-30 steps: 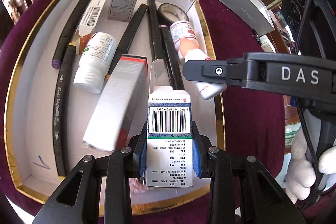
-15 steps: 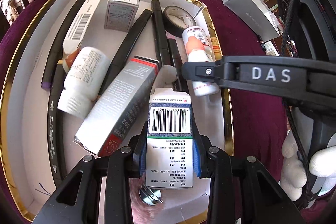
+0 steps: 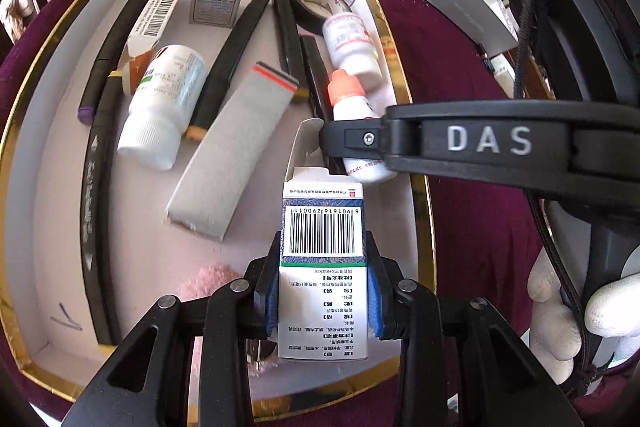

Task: Organize objects
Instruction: 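Lower the box and bottle into the lid and open both tools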

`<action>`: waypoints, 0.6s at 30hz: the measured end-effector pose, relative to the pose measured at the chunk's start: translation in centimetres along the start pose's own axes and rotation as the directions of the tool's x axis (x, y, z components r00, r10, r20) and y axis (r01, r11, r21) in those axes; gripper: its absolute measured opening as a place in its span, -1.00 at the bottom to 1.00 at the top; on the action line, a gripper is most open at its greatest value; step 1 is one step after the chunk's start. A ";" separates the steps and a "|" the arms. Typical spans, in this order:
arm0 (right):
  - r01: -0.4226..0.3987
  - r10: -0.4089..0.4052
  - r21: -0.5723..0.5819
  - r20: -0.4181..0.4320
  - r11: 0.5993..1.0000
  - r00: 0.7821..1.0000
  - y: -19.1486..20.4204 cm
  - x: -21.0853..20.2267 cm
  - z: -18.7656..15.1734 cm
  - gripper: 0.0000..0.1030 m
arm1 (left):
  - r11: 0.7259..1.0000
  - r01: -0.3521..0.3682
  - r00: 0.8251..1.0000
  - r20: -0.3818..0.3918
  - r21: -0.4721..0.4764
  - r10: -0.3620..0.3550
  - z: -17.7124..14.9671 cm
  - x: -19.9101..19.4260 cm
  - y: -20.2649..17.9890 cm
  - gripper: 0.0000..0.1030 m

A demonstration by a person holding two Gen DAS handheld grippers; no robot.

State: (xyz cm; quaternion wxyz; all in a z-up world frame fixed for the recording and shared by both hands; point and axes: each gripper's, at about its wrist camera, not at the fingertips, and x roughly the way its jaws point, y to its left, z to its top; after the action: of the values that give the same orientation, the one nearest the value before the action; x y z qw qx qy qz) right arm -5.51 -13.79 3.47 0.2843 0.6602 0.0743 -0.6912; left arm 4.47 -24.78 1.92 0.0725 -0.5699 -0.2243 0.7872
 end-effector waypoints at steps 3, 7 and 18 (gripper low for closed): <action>0.024 -0.024 -0.004 0.011 1.000 1.000 0.4 0.2 -0.8 -0.52 | 0.999 -0.032 0.999 0.010 0.029 0.032 -0.1 -0.1 -0.3 -0.43; 0.081 -0.080 -0.014 0.044 0.997 0.996 0.8 0.3 -0.6 -0.52 | 0.993 -0.089 0.995 0.043 0.080 0.086 0.2 -0.1 -0.8 -0.43; 0.156 -0.155 -0.010 0.074 0.988 0.985 1.1 0.3 1.7 -0.51 | 0.983 -0.124 0.990 0.078 0.132 0.115 0.5 -0.7 -0.6 -0.43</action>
State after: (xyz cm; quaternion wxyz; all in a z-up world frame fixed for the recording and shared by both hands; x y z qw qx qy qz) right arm -6.49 -15.61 3.64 0.2373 0.6244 0.1205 -0.7343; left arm 4.13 -24.63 2.89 0.0561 -0.5479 -0.1375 0.8233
